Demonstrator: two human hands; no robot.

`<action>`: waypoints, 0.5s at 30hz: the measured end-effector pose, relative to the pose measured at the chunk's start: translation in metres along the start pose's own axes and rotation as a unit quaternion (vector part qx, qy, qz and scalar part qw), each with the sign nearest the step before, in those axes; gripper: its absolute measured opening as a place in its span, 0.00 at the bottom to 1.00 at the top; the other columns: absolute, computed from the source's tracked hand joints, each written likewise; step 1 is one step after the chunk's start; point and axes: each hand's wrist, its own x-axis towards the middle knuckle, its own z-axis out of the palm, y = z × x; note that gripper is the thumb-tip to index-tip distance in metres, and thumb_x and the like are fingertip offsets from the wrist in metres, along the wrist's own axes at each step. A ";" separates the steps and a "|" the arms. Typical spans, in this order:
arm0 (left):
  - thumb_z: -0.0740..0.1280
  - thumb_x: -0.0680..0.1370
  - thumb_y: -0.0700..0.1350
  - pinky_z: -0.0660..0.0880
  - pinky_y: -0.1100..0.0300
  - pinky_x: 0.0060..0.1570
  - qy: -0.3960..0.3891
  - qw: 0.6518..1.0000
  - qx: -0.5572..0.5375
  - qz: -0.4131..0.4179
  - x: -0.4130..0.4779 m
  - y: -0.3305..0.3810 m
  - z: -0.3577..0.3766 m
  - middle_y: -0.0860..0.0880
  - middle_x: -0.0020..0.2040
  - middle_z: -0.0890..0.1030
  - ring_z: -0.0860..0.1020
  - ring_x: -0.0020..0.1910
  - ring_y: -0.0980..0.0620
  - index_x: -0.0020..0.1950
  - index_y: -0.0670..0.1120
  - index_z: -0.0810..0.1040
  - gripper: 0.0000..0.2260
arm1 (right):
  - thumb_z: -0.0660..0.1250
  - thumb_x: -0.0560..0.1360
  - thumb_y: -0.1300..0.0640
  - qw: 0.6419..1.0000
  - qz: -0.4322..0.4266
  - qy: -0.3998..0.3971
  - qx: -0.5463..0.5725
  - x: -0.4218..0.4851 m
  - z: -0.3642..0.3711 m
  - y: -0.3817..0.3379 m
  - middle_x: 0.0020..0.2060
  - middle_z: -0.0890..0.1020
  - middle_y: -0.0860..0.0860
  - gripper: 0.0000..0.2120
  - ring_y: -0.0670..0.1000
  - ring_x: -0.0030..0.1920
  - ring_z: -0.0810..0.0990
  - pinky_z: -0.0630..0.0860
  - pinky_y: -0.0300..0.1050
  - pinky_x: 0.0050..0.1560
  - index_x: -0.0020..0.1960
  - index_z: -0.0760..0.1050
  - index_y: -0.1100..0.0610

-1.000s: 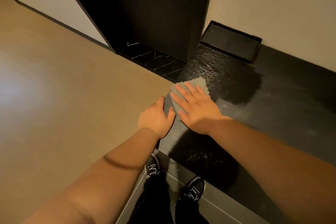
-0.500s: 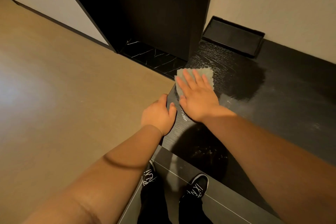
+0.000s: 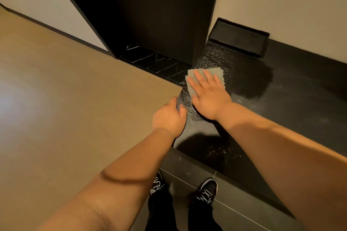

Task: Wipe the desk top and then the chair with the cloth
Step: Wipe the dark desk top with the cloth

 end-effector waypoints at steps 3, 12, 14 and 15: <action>0.54 0.86 0.52 0.77 0.48 0.45 -0.015 1.000 -0.017 0.011 -0.003 -0.005 -0.002 0.44 0.50 0.83 0.81 0.48 0.41 0.66 0.48 0.73 0.15 | 0.44 0.82 0.42 1.000 -0.020 0.018 -0.006 -0.034 0.014 -0.024 0.83 0.45 0.51 0.31 0.57 0.82 0.39 0.40 0.60 0.80 0.84 0.44 0.46; 0.52 0.87 0.50 0.77 0.48 0.51 -0.028 0.998 -0.053 0.024 -0.026 -0.036 0.001 0.42 0.56 0.83 0.81 0.52 0.39 0.71 0.49 0.72 0.16 | 0.45 0.83 0.38 0.997 -0.074 0.007 -0.025 -0.029 0.015 -0.008 0.83 0.47 0.50 0.31 0.56 0.82 0.41 0.41 0.59 0.81 0.83 0.48 0.46; 0.52 0.87 0.50 0.77 0.48 0.51 -0.026 0.998 -0.055 0.023 -0.027 -0.035 0.000 0.43 0.56 0.83 0.81 0.52 0.40 0.71 0.49 0.72 0.16 | 0.45 0.84 0.39 1.000 -0.010 0.018 -0.016 -0.016 0.015 -0.015 0.83 0.45 0.50 0.31 0.56 0.82 0.39 0.41 0.60 0.81 0.84 0.45 0.47; 0.53 0.87 0.50 0.77 0.48 0.51 -0.026 0.998 -0.057 0.025 -0.027 -0.035 0.000 0.43 0.56 0.83 0.81 0.52 0.40 0.71 0.49 0.72 0.16 | 0.45 0.84 0.40 0.999 0.014 0.027 -0.011 -0.015 0.016 -0.021 0.83 0.44 0.51 0.30 0.57 0.82 0.39 0.41 0.60 0.81 0.84 0.44 0.47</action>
